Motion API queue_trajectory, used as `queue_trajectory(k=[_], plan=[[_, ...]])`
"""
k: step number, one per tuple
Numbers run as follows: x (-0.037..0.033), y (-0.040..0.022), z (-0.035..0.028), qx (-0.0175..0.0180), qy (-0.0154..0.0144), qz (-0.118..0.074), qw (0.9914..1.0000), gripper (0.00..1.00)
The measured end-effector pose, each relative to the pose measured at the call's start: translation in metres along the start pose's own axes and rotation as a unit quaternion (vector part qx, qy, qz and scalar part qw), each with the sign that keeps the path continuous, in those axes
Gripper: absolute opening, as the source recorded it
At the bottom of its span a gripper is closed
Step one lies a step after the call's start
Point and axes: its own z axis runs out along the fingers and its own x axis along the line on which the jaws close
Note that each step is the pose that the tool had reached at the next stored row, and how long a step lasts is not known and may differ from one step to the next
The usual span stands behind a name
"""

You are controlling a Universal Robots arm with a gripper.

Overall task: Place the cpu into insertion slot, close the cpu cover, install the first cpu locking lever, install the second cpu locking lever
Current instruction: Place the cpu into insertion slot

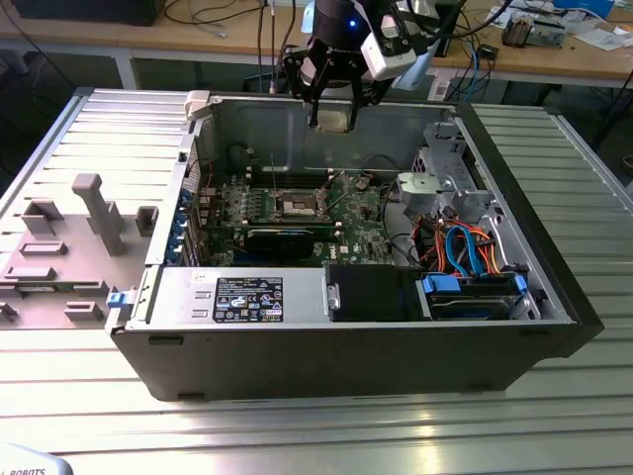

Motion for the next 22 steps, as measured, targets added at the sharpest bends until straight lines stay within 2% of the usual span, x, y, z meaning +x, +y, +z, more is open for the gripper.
queue_trajectory(k=[22], plan=[[-0.0002, -0.0011, 0.007, 0.0, 0.0, 0.0, 1.0, 0.55]])
